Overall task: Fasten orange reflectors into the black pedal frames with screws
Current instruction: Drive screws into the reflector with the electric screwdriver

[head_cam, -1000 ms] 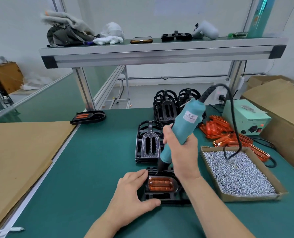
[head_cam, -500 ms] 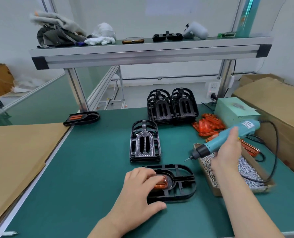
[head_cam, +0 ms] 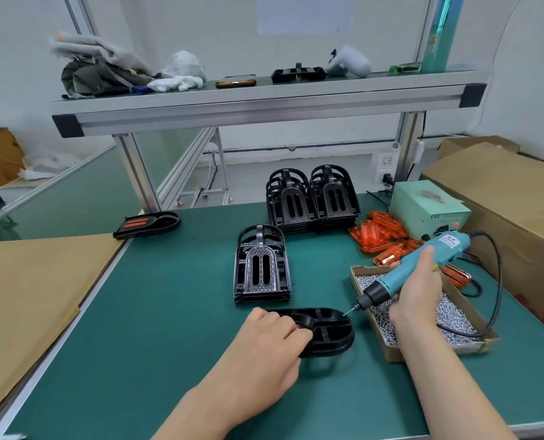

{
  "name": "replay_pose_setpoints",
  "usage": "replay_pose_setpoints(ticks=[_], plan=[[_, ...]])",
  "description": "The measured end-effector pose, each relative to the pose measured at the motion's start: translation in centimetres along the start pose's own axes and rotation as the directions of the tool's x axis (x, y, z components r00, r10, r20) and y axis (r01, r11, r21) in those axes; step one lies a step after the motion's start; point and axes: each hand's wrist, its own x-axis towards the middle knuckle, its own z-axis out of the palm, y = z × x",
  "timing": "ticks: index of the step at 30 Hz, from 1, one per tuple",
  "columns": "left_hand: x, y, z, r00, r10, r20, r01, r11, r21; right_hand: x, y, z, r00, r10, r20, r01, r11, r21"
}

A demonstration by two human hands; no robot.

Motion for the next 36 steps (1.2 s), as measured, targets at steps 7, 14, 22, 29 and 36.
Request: replay_pose_setpoints(ticks=[7, 14, 22, 29, 36], plan=[[1.2, -1.8, -3.9, 0.987, -0.126, -0.102, 0.128, 0.992, 0.017, 0.1, -0.1, -0.4, 1.0, -0.006, -0.012, 0.006, 1.0, 0.015], [0.6, -8.8, -6.6, 0.925, -0.329, -0.189, 0.299, 0.939, -0.17, 0.3, -0.1, -0.1, 1.0, 0.0, -0.009, 0.001, 0.999, 0.039], [-0.3, -17.6, -6.0, 0.805, -0.571, -0.162, 0.524, 0.812, -0.256, 0.2, 0.1, -0.3, 1.0, -0.004, -0.006, 0.004, 0.999, 0.04], [-0.5, -25.9, -4.1, 0.773, -0.612, -0.167, 0.626, 0.779, 0.041, 0.4, 0.1, -0.1, 1.0, 0.017, 0.002, -0.017, 1.0, 0.02], [-0.2, -31.5, -3.4, 0.617, -0.767, -0.175, 0.787, 0.6, 0.145, 1.0, -0.1, 1.2, 0.996, 0.09, -0.008, -0.09, 0.995, 0.035]])
